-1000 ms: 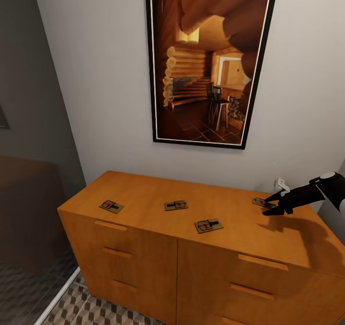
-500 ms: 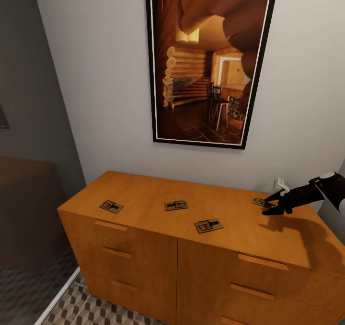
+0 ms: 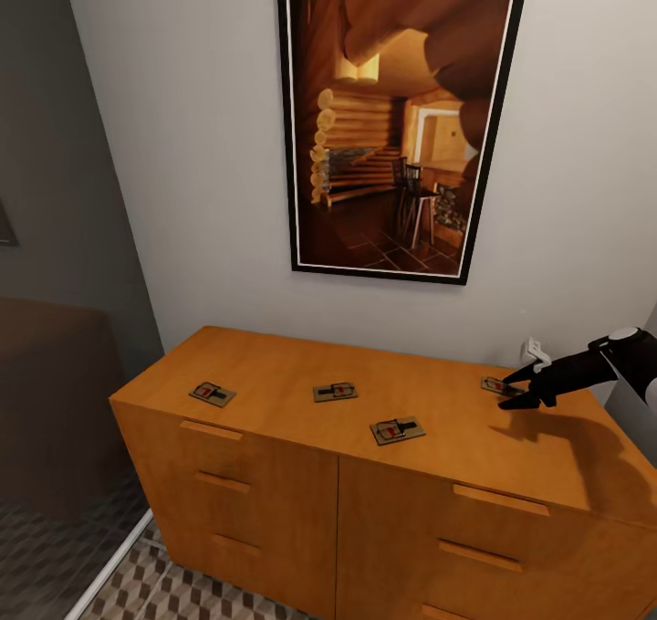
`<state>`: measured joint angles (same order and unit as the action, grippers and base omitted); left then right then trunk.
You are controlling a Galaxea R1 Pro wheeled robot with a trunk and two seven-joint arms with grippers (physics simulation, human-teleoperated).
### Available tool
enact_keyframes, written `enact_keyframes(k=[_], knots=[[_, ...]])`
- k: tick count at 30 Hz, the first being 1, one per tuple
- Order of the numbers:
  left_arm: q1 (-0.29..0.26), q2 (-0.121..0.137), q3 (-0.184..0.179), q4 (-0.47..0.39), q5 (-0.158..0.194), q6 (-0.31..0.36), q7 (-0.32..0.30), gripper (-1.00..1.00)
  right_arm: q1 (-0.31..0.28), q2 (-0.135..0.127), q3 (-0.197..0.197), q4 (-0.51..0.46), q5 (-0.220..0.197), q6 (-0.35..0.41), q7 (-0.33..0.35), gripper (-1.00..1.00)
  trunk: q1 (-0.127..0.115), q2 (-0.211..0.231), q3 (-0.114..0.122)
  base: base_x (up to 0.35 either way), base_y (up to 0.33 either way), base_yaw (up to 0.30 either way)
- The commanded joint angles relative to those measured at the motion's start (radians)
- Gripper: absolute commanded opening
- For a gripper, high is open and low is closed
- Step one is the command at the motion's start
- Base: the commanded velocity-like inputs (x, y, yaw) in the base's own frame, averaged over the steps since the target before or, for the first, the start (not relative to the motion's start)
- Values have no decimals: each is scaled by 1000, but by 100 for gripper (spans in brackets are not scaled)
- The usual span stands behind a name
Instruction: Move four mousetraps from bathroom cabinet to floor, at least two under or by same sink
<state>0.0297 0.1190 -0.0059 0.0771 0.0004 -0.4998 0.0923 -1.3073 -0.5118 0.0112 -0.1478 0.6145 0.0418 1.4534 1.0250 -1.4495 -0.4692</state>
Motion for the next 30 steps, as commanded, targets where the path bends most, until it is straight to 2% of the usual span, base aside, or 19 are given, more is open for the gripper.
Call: enact_keyframes(k=[1,23,30], knots=[[-1,0,-1,2,-1,-5,3,100,0,0,1,-1,1,4,4,100,0,-1,-1,0,0,0],[-1,0,0,2,1,-3,8,100,-1,2,-2,-2,-6,-3,15,100,0,-1,-1,0,0,0],[-1,-19,0,2,1,-2,10,100,-1,4,-2,0,-7,-5,14,100,0,-1,-1,0,0,0]])
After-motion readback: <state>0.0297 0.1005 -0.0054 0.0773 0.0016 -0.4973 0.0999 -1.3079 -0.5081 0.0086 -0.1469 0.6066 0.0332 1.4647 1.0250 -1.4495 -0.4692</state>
